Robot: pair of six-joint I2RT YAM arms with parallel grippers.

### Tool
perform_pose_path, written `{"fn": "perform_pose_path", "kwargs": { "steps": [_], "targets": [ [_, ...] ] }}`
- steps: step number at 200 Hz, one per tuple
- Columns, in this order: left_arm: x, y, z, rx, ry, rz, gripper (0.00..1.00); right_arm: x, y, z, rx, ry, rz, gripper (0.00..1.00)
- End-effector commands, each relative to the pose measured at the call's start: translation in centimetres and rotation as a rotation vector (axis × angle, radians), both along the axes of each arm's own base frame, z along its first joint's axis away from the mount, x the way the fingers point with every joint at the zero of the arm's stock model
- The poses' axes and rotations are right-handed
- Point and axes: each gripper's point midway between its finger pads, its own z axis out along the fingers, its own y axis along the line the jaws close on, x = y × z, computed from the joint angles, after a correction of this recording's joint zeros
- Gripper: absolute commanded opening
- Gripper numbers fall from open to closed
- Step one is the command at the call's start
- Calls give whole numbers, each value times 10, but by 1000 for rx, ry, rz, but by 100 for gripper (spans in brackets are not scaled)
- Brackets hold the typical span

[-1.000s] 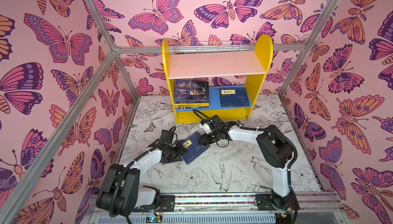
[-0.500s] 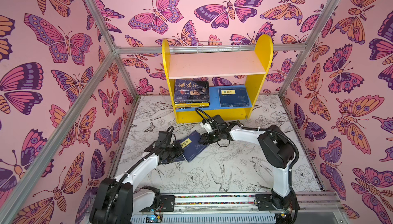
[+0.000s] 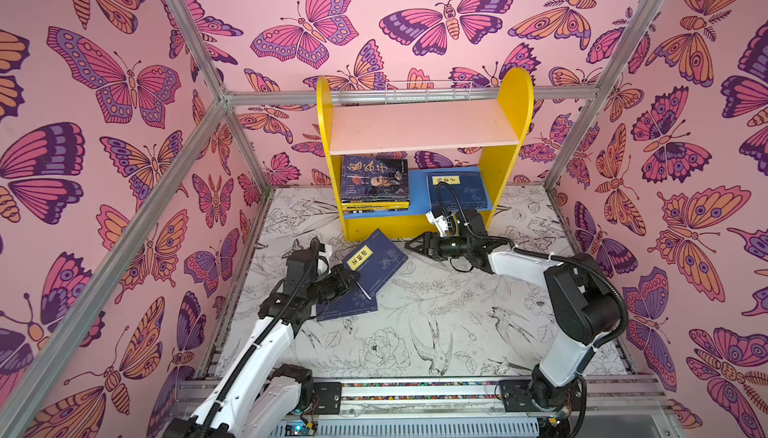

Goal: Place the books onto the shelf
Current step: 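Grasp the next dark blue book upright with right while left tilts it up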

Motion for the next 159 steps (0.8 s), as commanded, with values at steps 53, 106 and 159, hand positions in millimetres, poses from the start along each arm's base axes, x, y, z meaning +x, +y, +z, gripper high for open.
{"fn": "perform_pose_path", "kwargs": {
  "steps": [53, 106, 159],
  "targets": [
    [2, -12, 66, -140, -233, -51, 0, -2, 24, 28, 174, -8, 52, 73],
    [7, -9, 59, -125, -233, -25, 0, -9, 43, 66, 282, -54, 95, 44],
    [24, -3, 57, -164, -255, 48, 53, -13, 48, 120, 441, -119, 81, 0]
  ]
}}
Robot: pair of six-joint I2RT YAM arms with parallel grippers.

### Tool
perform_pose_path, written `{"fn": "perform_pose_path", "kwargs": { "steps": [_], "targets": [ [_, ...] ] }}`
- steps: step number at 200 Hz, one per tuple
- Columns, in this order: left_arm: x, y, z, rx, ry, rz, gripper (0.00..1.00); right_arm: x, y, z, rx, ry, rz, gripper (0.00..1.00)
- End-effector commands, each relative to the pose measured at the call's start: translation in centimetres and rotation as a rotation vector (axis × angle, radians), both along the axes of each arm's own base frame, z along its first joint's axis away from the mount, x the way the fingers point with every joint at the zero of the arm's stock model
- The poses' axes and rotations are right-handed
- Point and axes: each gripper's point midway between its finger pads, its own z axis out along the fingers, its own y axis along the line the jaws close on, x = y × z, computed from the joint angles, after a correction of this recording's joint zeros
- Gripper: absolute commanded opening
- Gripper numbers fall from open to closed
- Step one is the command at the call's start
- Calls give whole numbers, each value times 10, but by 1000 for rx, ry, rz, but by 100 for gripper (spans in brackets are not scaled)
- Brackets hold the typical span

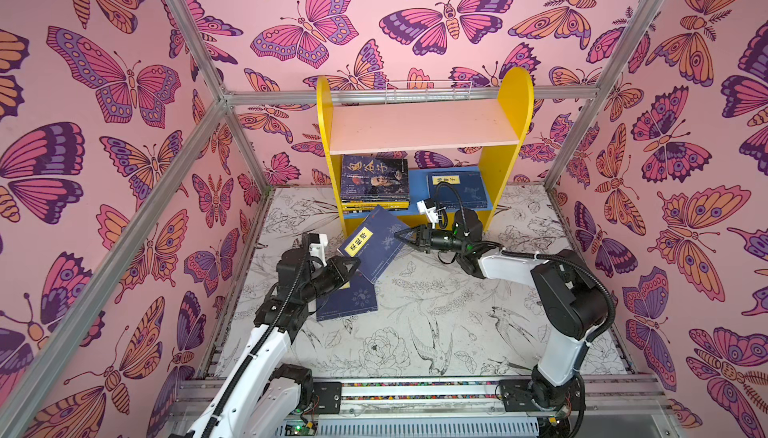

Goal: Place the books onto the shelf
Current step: 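Grasp the next dark blue book upright with right while left tilts it up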

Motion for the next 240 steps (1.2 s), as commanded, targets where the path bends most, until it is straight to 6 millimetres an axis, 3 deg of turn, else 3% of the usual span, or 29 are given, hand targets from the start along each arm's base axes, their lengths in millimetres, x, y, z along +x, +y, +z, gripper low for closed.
{"fn": "perform_pose_path", "kwargs": {
  "steps": [1, 14, 35, 66, 106, 135, 182, 201, 240],
  "targets": [
    [10, -1, 17, -65, -84, 19, 54, -5, 5, 50, 126, -94, 4, 0],
    [12, 1, 18, -104, -91, 35, 70, -6, 3, 59, 135, -113, -5, 0],
    [13, 1, 16, -147, -91, 45, 82, -8, 1, 73, 151, -136, -7, 0],
    [13, -1, 19, -180, -117, 28, 86, -8, 0, 88, 189, -135, 0, 0],
    [17, -9, 32, -246, -164, -19, 84, -3, 1, 92, 237, -105, -7, 0],
    [21, -11, 51, -278, -230, -27, 74, 1, 3, 91, 256, -79, -5, 0],
    [22, -13, 88, -330, -351, -53, 56, 4, 6, 69, 182, -42, -17, 0],
    [19, -12, 100, -349, -389, -63, 44, 4, 6, 59, 123, -39, -26, 0],
    [10, -5, 116, -347, -439, -60, 32, 8, -2, 40, 12, -28, -60, 0]
  ]
}}
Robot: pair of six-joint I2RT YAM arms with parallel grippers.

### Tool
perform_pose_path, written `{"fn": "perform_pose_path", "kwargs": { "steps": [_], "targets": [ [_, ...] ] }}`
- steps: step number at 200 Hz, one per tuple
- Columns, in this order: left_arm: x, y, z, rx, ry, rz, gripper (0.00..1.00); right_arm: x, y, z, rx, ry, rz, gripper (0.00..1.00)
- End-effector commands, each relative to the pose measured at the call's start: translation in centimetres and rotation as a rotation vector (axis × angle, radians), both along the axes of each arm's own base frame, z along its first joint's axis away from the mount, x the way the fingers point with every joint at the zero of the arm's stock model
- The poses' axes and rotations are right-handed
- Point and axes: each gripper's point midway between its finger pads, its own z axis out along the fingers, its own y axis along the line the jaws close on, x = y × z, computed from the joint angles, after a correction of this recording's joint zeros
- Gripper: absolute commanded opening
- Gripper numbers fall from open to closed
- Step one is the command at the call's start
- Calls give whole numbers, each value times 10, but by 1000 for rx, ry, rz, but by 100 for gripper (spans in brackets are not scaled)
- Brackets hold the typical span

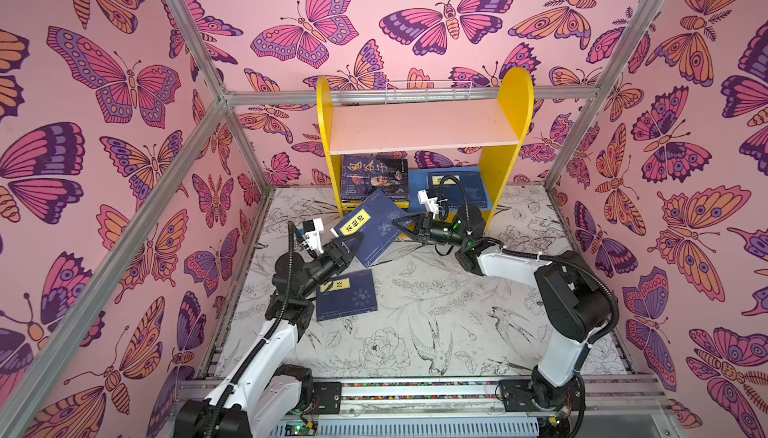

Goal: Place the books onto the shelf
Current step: 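Grasp the next dark blue book upright with right while left tilts it up, then carry the upright dark blue book onto the blue shelf with the right gripper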

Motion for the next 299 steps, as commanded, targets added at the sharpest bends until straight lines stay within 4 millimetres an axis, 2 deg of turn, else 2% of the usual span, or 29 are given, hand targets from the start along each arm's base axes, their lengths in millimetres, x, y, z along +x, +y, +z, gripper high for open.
{"fn": "perform_pose_path", "kwargs": {
  "steps": [1, 37, 92, 114, 130, 143, 171, 185, 224, 254, 273, 299],
  "targets": [
    [-13, 6, 48, -17, -175, 0, 31, 2, -6, 1, -68, -45, -22, 0],
    [-15, 17, 49, 5, -167, 25, 26, 9, -15, -13, -111, -18, -58, 0],
    [-12, 16, 40, 34, -142, 19, 23, 6, -19, -16, -194, -61, -72, 0],
    [-13, 19, 35, 112, -123, 45, 17, 4, -24, -20, -238, -77, -81, 0],
    [-12, 24, 25, 188, -81, 75, 10, 0, -25, -19, -264, -101, -74, 0],
    [-9, 30, 12, 244, -27, 108, 0, -5, -26, -15, -269, -132, -62, 0],
    [-3, 41, -20, 304, 102, 166, 0, -18, -22, 2, -236, -192, -25, 0],
    [0, 40, -27, 291, 139, 167, 0, -26, -14, 11, -202, -213, 4, 5],
    [5, 32, -12, 216, 94, 145, 0, -35, 4, 28, -142, -243, 30, 17],
    [11, 35, -1, 112, 67, 186, 0, -42, 18, 30, -129, -245, 63, 23],
    [15, 36, 5, 53, 50, 199, 0, -45, 23, 30, -126, -246, 71, 24],
    [17, 30, 8, 55, 40, 174, 0, -38, 21, 35, -129, -258, 30, 23]
  ]
}}
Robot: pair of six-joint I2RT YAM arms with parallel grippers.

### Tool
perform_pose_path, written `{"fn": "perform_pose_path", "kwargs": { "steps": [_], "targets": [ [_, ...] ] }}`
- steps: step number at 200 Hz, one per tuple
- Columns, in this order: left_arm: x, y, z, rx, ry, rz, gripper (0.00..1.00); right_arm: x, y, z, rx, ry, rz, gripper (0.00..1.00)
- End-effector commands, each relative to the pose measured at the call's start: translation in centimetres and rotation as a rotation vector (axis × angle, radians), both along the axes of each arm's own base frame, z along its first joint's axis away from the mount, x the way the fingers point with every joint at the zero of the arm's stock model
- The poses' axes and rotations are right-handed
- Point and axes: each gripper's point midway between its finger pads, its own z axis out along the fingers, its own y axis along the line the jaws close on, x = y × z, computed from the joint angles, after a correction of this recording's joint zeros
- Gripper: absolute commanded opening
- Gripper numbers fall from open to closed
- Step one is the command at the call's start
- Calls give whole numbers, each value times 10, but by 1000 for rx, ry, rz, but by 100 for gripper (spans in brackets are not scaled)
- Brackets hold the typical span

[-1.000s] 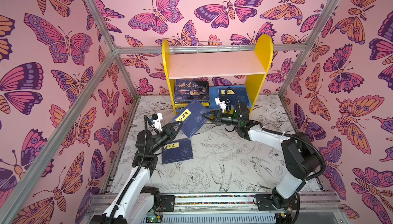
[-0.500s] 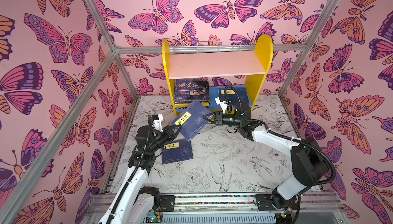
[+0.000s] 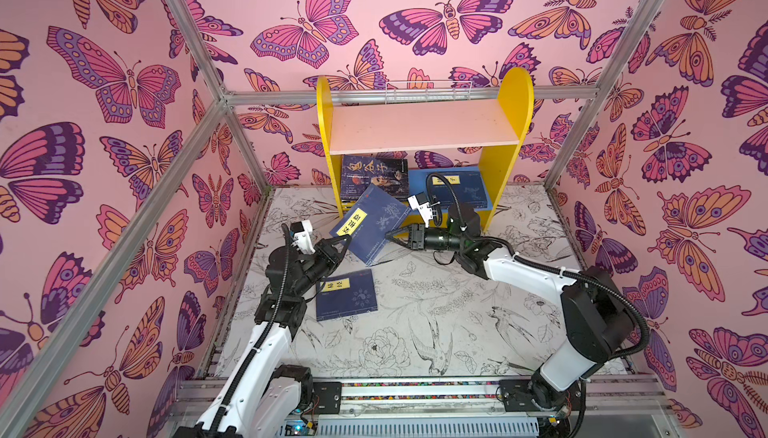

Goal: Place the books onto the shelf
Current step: 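Carry the upright dark blue book onto the blue shelf with the right gripper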

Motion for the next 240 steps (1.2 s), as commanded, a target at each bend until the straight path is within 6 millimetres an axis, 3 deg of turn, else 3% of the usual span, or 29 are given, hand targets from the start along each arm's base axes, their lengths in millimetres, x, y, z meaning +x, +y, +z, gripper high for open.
{"fn": "perform_pose_path", "kwargs": {
  "steps": [1, 58, 94, 116, 122, 133, 156, 166, 172, 197, 240],
  "targets": [
    [5, -1, 21, -37, -83, 12, 0, 4, 5, 30, 55, -87, -8, 23],
    [-1, -18, 20, -12, -99, -24, 0, 14, 12, 39, 102, -76, -32, 23],
    [-1, -21, 14, -1, -92, -25, 0, 17, 8, 44, 112, -89, -71, 1],
    [1, -16, 4, 33, -49, 5, 0, 21, -1, 46, 110, -96, -116, 0],
    [1, -14, 0, 52, -34, 16, 6, 23, -5, 46, 111, -90, -127, 0],
    [1, -9, -6, 95, -3, 44, 18, 35, -18, 50, 129, -88, -190, 0],
    [-4, 7, -18, 205, 52, 111, 27, 61, -59, 59, 158, -80, -318, 0],
    [-8, 13, -24, 253, 72, 131, 27, 75, -80, 54, 150, -67, -385, 0],
    [-10, 16, -26, 273, 80, 137, 27, 75, -94, 67, 165, -93, -418, 0],
    [-18, 18, -36, 310, 102, 130, 28, 95, -139, 62, 135, -86, -547, 0],
    [-24, 19, -43, 323, 113, 126, 27, 118, -178, 40, 103, -21, -668, 0]
  ]
}}
